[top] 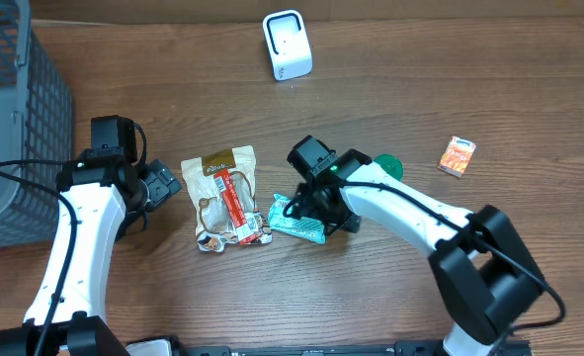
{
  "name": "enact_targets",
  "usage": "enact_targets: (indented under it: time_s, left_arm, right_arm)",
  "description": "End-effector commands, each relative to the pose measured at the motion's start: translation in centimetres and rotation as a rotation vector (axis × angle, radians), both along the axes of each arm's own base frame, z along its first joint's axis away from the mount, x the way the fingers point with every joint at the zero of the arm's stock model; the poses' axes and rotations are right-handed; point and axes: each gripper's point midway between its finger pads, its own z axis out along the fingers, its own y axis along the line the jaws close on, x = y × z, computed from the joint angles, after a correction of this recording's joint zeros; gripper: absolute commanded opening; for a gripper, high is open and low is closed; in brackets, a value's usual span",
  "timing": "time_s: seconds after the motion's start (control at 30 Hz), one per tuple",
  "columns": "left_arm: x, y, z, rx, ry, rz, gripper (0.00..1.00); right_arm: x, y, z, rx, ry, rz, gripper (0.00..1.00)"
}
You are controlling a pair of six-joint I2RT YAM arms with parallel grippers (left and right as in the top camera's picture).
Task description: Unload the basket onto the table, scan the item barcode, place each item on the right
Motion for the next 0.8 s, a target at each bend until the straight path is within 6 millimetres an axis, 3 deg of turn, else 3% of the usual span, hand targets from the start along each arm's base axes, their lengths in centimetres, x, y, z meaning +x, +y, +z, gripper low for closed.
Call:
enact_targets:
  time_s: [0.0, 0.1, 0.17, 0.33, 0.43, 0.5, 0.77]
  left_arm:
    - [-0.1, 0.3, 0.0, 0.014, 0.004, -0.008, 1.0]
    - [-0.1, 0.3, 0.0, 0.015, 0.004, -0.008, 1.0]
    - [-0.1, 0.3, 0.0, 0.015, 0.004, -0.008, 1.0]
    - [-0.1, 0.3, 0.0, 0.015, 0.004, -0.008, 1.0]
    - [-0.1, 0.3, 0.0, 0.014, 0.004, -0.008, 1.0]
    - [-0.1, 0.3, 0.0, 0.015, 0.004, -0.008, 1.0]
    - [-0.1, 0.3, 0.0, 0.015, 0.004, -0.008, 1.0]
  right_arm:
    - [1.2, -0.1, 2.3, 0.036, -0.07, -0.017, 1.0]
    - [1.2, -0.8, 2.2, 0.035, -0.048, -0.033, 1.0]
    - [0.8, -1.3, 2.1, 0.033, -0.021, -0.04, 0.84]
    - [0.4, -1.4, 2.1, 0.044, 0.008, -0.047, 0.77]
    - [0.2, -1.0, 2.2, 0.067, 0.019, -0.008, 0.64]
    - [0.0, -1.0, 2.1, 0.067, 0.025, -0.001, 0.47]
    - [-0.2, -0.2, 0.7, 0.119, 0.018, -0.01, 0.49]
